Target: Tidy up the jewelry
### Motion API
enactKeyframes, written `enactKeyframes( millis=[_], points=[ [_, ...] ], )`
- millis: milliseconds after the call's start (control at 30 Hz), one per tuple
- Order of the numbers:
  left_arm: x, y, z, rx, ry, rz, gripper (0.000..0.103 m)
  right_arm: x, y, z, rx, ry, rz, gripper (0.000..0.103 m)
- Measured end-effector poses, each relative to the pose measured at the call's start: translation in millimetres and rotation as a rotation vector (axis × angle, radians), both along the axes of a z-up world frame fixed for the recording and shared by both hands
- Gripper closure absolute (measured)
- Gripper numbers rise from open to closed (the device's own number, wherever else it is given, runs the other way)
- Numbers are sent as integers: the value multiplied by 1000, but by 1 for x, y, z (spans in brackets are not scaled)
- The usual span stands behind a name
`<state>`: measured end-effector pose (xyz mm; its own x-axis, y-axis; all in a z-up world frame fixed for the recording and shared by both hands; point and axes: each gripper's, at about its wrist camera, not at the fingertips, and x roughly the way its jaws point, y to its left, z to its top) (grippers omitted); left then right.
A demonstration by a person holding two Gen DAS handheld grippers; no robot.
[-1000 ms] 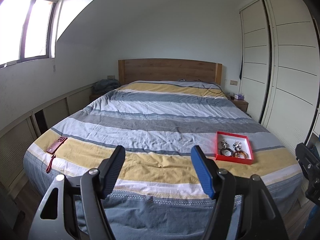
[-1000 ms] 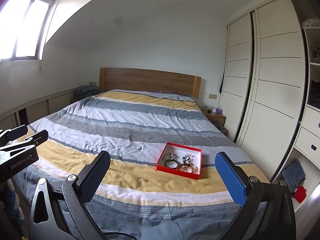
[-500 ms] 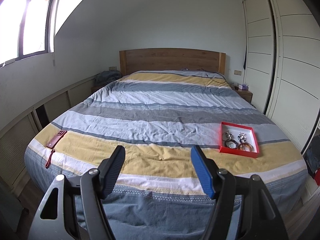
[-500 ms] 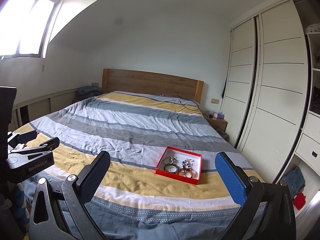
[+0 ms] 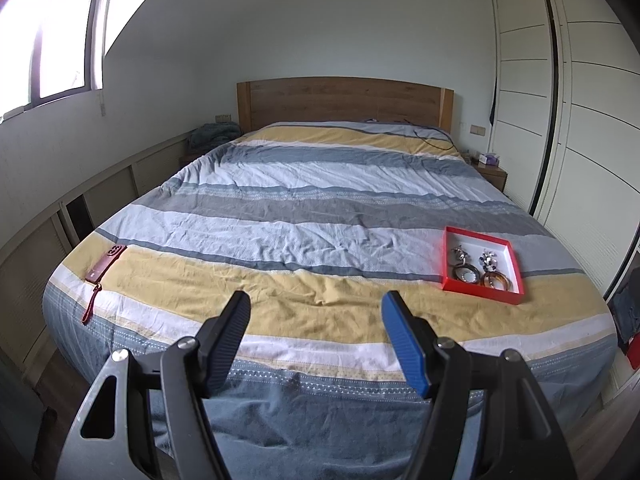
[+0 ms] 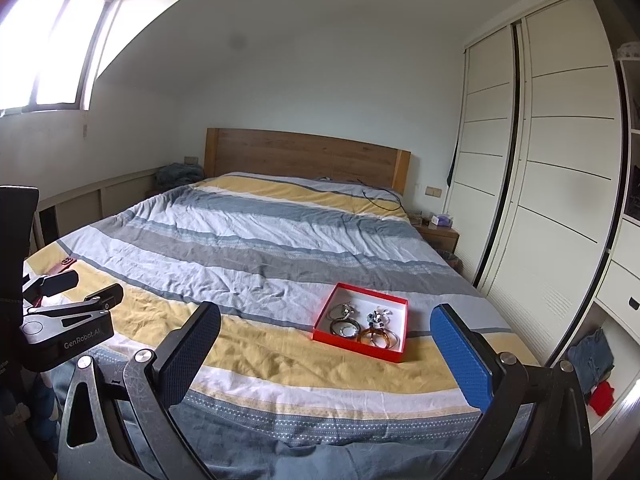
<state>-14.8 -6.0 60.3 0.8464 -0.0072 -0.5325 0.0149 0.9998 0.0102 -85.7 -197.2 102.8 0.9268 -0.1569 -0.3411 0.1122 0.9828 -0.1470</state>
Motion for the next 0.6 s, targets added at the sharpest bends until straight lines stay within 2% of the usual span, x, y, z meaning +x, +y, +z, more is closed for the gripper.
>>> enactKeyframes(
  millis=[600],
  points=[
    [23,1,-18,-24,73,-18,37,27,-2,-17,5,77,7,0]
  ],
)
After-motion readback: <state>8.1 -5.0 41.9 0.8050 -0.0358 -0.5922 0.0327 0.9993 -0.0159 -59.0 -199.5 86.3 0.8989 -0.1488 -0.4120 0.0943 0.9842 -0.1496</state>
